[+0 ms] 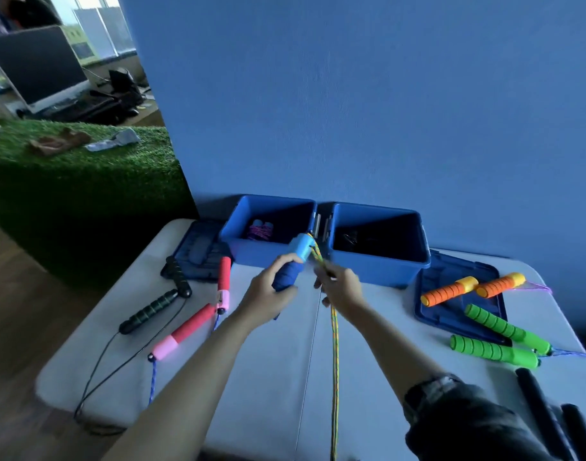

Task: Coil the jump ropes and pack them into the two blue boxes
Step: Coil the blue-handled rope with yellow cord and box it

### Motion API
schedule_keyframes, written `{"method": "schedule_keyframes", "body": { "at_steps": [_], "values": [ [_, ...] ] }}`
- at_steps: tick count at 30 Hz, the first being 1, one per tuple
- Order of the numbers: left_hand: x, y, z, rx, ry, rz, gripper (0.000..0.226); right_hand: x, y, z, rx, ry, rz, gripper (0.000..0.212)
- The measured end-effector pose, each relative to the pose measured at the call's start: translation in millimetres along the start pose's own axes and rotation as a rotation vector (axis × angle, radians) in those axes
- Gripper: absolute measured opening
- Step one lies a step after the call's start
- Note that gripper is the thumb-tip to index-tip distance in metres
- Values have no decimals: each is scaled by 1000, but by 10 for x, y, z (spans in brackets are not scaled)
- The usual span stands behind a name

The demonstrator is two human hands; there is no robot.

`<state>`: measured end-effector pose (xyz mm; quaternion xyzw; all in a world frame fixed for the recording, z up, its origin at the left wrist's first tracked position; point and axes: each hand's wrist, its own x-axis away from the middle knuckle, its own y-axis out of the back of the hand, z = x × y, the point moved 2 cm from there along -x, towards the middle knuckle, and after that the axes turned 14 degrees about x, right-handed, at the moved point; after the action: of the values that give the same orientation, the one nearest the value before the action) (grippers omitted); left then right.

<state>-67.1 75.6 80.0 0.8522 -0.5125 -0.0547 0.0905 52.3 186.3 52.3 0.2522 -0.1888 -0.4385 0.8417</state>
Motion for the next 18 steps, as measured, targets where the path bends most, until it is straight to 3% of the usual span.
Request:
{"method": "schedule_keyframes", "body": {
  "at_steps": [4,12,16,18],
  "values": [
    [-227,222,-105,238,62,-218,44,144,-316,143,12,48,158,20],
    [-349,307,-107,576,139,-178,43,222,-619,412,23,37,356,22],
    [-378,450,6,535,159,-233,42,221,-589,413,122,21,402,29],
    [-387,602,50,365,124,-277,40,234,-500,413,202,23,430,30]
  ]
}}
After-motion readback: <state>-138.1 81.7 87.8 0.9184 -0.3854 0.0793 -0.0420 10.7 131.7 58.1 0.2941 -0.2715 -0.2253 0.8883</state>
